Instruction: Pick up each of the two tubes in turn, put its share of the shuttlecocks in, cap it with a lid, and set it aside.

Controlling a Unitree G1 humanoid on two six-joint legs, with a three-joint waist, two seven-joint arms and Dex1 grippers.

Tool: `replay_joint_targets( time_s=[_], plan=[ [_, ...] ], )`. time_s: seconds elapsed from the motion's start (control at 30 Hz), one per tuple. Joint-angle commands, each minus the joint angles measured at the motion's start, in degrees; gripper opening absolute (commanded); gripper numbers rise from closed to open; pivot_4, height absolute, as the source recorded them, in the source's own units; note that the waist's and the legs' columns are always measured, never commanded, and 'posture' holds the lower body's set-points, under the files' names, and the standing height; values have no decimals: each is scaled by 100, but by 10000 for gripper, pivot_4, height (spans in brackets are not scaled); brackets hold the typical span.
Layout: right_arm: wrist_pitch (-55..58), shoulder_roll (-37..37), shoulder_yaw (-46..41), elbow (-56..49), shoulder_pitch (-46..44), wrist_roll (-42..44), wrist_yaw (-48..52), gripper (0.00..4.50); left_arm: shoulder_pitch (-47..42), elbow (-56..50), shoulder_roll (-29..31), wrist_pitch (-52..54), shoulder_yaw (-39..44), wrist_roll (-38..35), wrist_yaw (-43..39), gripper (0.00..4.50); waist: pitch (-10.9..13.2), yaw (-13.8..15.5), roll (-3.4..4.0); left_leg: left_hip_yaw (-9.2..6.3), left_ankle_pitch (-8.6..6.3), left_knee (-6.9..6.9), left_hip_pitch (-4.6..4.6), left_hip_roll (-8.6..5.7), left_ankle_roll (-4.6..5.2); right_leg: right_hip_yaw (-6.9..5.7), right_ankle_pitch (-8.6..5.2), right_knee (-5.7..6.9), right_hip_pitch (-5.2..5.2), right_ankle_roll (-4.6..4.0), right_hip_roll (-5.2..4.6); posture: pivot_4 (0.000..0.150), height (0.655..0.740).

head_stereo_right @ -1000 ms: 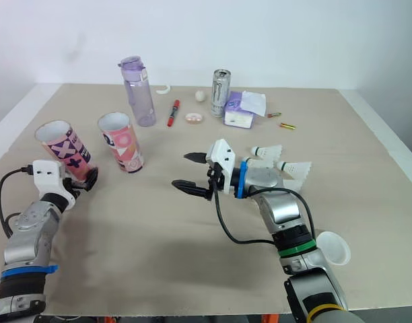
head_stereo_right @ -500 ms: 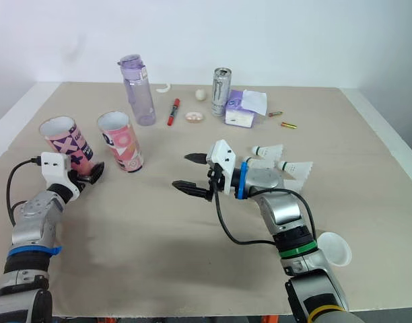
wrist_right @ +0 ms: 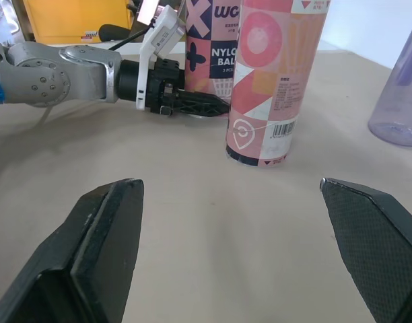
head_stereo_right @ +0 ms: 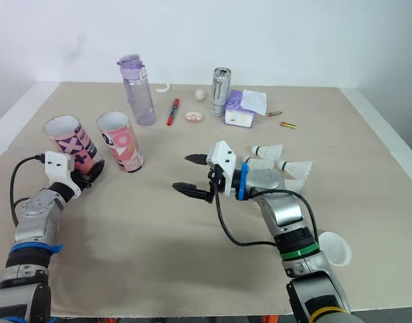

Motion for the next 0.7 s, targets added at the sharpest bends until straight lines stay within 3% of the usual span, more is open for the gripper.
replay_joint_targets(
  time_s=[0.03, 0.5, 0.7],
  plan=[
    [4, -54, -158, -298, 7, 70, -20, 45000, 59, -220, 213, -95, 169, -98, -65, 29038, 0, 1, 0, 0, 0, 0, 0, 0, 0, 0, 0, 0, -1, 0, 0, 1500, 7400],
    [43, -386, -295, -1392, 697, 650, 414, 45000, 1838, -2873, 1491, 513, -62, -497, -1981, 29038, 2, 5, 1, 8, -1, -11, -8, 9, -2, 2, -6, 2, -18, -6, -1, 1500, 7400],
    [84, -685, -390, -1742, 960, 885, 653, 45000, 1998, -3726, 1843, 678, -595, -499, -2732, 29038, 6, 8, 7, 18, 1, -9, -5, 11, -6, 4, -8, 3, -18, -2, -3, 1500, 7400]
  ],
)
